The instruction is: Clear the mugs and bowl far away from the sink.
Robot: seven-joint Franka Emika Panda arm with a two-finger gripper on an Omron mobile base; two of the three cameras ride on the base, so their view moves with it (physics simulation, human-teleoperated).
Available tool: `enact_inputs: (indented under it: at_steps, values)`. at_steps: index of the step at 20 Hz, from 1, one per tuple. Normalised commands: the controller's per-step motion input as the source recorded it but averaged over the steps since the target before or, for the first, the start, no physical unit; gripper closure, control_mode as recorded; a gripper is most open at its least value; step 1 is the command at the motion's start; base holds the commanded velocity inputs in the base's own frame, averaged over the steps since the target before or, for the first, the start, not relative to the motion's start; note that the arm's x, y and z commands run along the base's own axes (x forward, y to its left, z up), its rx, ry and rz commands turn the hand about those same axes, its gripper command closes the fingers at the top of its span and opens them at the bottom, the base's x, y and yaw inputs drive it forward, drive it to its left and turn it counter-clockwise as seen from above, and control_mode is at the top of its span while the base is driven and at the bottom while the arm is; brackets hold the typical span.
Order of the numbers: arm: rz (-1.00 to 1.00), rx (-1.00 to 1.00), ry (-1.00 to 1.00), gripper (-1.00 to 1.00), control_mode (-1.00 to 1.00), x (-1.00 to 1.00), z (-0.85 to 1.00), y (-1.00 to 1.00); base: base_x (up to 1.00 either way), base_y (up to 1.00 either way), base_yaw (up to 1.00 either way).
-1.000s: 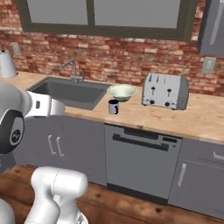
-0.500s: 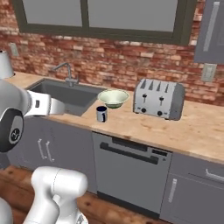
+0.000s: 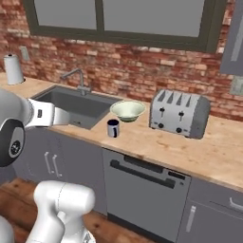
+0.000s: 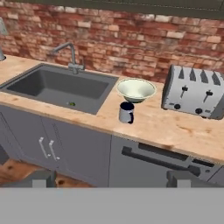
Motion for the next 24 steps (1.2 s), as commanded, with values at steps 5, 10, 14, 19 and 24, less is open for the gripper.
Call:
enact_inputs:
  at_steps: [5,10,14,19,24]
  values:
    - [0.0,0.0,0.0,-1.0,1.0,0.0,0.0,0.0,0.4,-0.71,0.21]
    - [0.0,0.0,0.0,-1.0,1.0,0.0,0.0,0.0,0.15,-0.48,0.19]
    - [0.0,0.0,0.0,-1.0,1.0,0.0,0.0,0.0,0.0,-0.13,0.18]
    - [0.0,0.0,0.0,-1.0,1.0,0.0,0.0,0.0,0.3,-0.36,0.18]
    - [0.0,0.0,0.0,-1.0,1.0,0.0,0.0,0.0,0.36,-0.44,0.09]
